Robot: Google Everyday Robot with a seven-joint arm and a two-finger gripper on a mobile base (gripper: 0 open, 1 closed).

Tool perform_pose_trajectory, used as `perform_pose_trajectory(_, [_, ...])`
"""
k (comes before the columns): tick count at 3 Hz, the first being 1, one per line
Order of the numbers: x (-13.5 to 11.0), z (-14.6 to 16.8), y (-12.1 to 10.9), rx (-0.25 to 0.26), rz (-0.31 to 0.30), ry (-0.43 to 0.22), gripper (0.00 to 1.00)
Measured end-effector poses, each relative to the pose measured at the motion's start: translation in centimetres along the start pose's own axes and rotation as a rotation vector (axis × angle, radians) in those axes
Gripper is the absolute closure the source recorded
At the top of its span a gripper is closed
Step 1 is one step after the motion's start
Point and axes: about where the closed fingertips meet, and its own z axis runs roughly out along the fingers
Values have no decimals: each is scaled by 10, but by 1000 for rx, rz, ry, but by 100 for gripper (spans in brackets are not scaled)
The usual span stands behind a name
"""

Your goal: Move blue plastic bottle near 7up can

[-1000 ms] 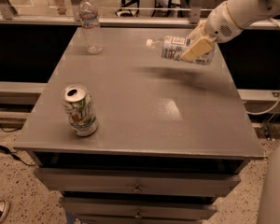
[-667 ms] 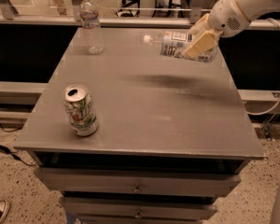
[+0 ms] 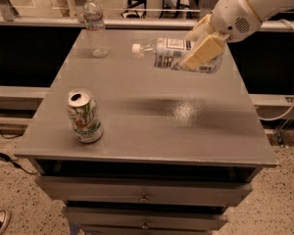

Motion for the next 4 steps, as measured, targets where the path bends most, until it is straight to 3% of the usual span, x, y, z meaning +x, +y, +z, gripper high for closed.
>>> perform_pose_trajectory(1, [-18,24,28,-40,38,13,100])
perform_pose_trajectory(3, [-58,64,53,-83,184,18,100])
perform_pose_trajectory(4, [-66,71,65,-90,236,21,100])
